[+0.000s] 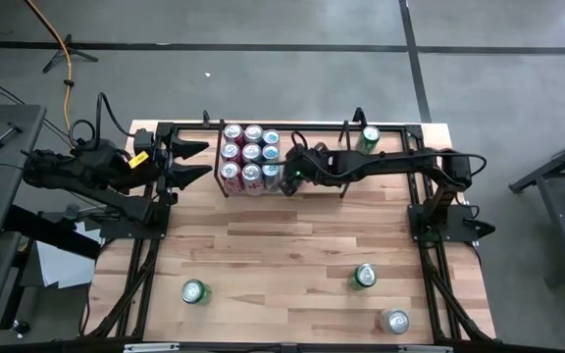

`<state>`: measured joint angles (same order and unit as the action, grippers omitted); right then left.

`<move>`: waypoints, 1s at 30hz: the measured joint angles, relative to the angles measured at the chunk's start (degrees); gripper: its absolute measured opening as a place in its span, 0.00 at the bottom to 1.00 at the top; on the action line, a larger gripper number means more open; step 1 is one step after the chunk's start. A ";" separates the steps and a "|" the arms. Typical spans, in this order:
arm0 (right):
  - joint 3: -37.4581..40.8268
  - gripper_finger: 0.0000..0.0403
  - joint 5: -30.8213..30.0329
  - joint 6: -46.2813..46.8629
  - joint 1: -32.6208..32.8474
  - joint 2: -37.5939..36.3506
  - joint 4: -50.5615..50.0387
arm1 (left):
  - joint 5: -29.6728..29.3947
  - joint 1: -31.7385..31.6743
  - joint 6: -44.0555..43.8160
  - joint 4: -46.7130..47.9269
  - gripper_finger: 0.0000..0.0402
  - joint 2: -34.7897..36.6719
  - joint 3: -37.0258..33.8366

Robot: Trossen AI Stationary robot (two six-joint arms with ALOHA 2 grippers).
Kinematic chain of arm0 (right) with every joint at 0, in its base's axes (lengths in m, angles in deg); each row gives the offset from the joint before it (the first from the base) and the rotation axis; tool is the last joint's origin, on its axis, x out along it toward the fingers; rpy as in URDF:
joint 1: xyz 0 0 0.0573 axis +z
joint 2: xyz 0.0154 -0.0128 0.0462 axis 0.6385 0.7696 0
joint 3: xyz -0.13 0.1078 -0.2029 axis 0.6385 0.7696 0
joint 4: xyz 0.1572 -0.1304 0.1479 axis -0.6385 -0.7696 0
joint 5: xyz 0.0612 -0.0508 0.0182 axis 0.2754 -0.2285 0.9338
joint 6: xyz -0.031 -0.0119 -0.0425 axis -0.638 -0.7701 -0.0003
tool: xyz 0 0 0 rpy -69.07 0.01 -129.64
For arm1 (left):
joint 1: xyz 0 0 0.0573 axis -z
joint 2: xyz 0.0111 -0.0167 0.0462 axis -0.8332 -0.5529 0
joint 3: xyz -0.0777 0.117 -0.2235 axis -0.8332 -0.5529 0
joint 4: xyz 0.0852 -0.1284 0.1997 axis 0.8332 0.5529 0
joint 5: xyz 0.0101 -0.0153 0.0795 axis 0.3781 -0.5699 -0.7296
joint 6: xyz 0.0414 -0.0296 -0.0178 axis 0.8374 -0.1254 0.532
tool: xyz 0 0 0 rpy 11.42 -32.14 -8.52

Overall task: Place canned beverage on shelf
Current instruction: Put the left pink soda can on the shelf

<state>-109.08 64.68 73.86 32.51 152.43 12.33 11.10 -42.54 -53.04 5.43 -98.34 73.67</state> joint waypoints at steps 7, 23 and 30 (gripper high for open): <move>0.05 0.68 14.10 -18.38 -4.60 -1.31 0.49 | 0.02 0.03 -0.82 -1.28 0.58 0.02 0.00; 0.14 0.68 47.35 -36.99 -16.19 -1.29 2.05 | 0.04 0.04 -2.29 -1.90 0.58 0.02 0.00; 0.36 0.68 49.18 -41.22 -15.51 -1.26 1.86 | 0.02 0.00 -2.26 -2.55 0.58 0.02 0.00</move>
<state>-108.72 113.86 32.64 17.00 151.18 14.19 11.12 -42.54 -55.31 2.88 -98.32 73.67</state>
